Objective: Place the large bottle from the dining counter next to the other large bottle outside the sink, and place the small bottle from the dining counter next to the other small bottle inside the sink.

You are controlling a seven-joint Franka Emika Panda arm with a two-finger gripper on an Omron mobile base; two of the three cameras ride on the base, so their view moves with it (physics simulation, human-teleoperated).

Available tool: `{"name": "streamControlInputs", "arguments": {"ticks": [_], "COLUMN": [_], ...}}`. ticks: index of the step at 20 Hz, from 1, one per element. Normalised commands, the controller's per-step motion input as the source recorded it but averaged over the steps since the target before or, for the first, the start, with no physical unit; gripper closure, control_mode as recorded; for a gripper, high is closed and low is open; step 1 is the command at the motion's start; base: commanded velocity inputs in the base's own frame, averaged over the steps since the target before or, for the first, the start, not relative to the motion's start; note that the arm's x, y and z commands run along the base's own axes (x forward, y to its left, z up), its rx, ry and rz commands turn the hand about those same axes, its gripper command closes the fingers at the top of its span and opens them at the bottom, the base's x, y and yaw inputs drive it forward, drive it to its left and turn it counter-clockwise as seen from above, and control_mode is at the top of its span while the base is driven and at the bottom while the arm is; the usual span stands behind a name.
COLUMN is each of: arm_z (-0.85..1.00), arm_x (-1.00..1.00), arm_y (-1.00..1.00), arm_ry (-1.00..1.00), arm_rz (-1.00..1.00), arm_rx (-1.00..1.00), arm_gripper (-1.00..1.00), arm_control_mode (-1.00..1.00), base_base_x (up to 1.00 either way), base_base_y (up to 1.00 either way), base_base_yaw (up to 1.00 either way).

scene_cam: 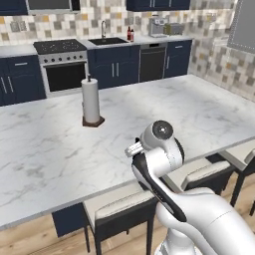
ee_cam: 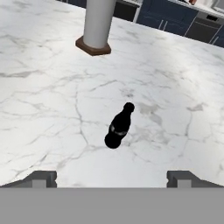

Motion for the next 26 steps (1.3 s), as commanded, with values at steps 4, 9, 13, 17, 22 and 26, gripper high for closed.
{"name": "streamControlInputs", "arguments": {"ticks": [4,9,13,17,22,26], "arm_z": [0.0,0.0,0.0,0.0,0.0,0.0], "arm_x": [0.0,0.0,0.0,0.0,0.0,0.0], "arm_y": [0.0,0.0,0.0,0.0,0.0,0.0], "arm_ry": [0.0,0.0,0.0,0.0,0.0,0.0], "arm_rz": [0.0,0.0,0.0,0.0,0.0,0.0], "arm_rx": [0.0,0.0,0.0,0.0,0.0,0.0], "arm_gripper": [-1.0,-1.0,-1.0,-1.0,-1.0,-1.0], "arm_control_mode": [1.0,1.0,1.0,1.0,1.0,-1.0], "base_base_x": [0.2,0.0,0.0,0.0,0.0,0.0], "base_base_y": [0.0,0.0,0.0,0.0,0.0,0.0], "base_base_yaw": [0.0,0.0,0.0,0.0,0.0,0.0]}}
